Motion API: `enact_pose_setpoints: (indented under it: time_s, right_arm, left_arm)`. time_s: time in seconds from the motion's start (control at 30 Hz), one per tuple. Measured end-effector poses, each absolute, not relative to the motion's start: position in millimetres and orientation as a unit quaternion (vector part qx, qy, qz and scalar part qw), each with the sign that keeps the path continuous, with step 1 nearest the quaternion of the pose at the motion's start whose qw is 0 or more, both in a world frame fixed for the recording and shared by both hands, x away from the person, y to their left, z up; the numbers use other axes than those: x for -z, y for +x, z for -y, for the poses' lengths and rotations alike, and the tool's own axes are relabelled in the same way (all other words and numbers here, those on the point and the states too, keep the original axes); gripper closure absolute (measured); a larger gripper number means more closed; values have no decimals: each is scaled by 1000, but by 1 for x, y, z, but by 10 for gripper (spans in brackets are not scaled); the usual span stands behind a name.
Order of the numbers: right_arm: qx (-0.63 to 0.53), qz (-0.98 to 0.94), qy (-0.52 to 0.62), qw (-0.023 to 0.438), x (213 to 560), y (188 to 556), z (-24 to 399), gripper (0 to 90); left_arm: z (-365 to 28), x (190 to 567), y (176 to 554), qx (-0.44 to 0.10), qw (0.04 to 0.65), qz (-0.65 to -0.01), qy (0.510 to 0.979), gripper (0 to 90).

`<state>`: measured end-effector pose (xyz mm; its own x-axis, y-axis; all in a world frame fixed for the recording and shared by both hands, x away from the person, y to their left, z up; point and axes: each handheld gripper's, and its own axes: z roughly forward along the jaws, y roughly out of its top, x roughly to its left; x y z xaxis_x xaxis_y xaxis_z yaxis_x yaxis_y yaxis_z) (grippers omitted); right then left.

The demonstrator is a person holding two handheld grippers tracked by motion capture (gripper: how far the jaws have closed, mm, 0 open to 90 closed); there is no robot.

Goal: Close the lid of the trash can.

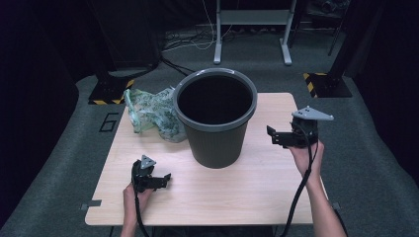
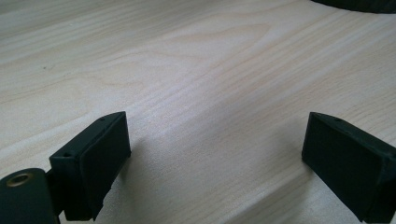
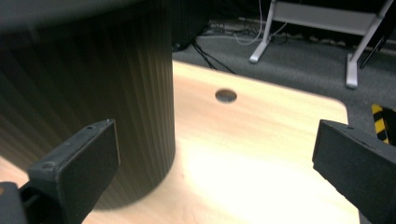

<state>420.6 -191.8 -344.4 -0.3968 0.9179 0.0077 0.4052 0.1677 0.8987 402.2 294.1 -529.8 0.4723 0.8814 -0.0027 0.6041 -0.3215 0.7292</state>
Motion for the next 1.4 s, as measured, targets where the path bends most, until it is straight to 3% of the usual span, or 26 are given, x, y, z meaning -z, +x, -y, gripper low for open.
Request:
enact_pose_setpoints:
  time_s: [0.9, 1.13, 1.4]
  right_arm:
    - [-326, -727, 548, 253, 503, 386, 225, 0]
    - [-302, -732, 564, 234, 528, 383, 233, 0]
    - [-310, -733, 558, 233, 529, 384, 236, 0]
  left_arm:
    - [-294, 530, 402, -203, 342, -472, 787, 74]
    - [-294, 530, 402, -203, 342, -472, 787, 74]
    - [-294, 530, 402, -204, 341, -473, 787, 72]
